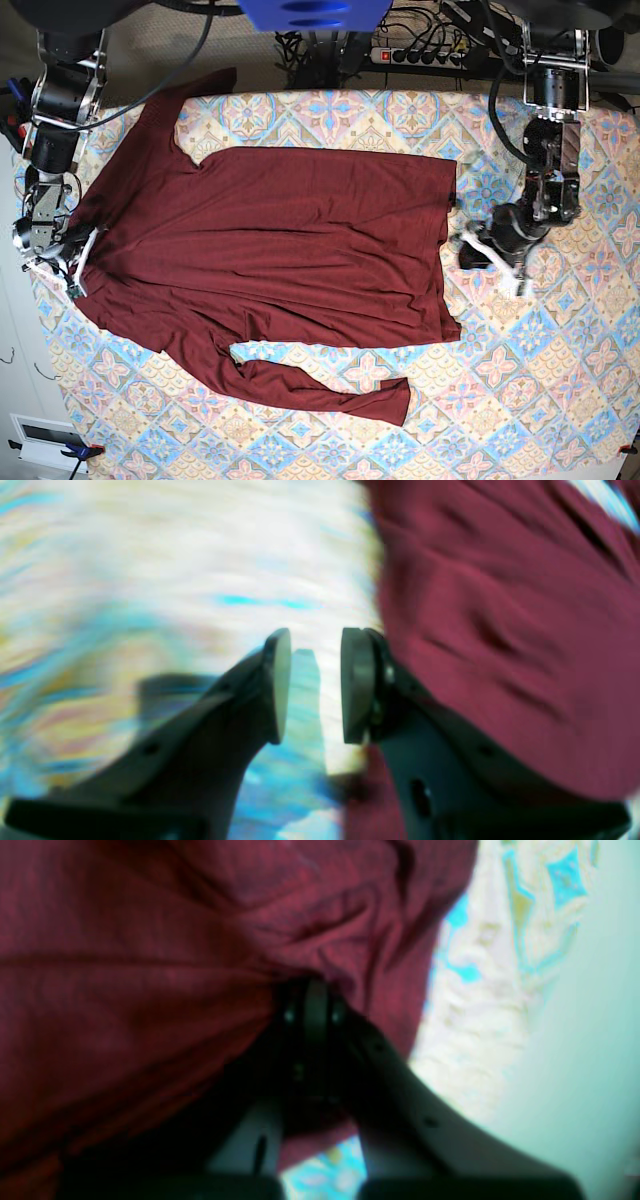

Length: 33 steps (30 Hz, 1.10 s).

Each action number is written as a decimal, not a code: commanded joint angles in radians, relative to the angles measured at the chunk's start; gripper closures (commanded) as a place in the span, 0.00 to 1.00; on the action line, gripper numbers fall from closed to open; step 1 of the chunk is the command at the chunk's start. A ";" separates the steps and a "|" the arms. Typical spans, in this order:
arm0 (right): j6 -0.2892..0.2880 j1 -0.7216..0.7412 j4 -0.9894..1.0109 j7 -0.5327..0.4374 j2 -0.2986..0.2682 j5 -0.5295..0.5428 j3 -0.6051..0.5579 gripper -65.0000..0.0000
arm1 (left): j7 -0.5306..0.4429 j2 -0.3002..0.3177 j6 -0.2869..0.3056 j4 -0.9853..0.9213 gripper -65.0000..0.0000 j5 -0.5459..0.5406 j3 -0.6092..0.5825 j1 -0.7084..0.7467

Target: Layout the t-shirt on the table in an organized manner, then fold the t-shirt properly

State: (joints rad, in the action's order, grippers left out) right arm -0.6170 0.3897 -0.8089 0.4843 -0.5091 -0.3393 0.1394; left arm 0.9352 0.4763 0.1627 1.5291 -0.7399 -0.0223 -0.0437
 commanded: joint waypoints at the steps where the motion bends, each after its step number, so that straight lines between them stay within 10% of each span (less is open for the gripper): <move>1: 0.007 -0.004 -0.063 -0.012 -0.027 0.012 0.009 1.00 | -0.003 0.015 0.004 0.064 0.75 -0.005 0.006 0.011; 22: 0.006 -0.389 -0.694 0.270 0.065 0.016 0.280 0.99 | 0.021 -0.041 0.010 0.402 0.57 0.081 -0.462 0.256; 33: 0.006 -0.674 -1.042 0.517 0.142 0.340 0.306 0.59 | 0.023 -0.093 0.008 0.397 0.56 0.139 -0.476 0.255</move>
State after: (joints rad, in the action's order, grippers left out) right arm -0.6147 -0.2897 -1.8347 1.0153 -0.3515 0.0051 0.4358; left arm 0.9760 0.3824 0.1646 1.9102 -0.5865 -0.5007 0.2165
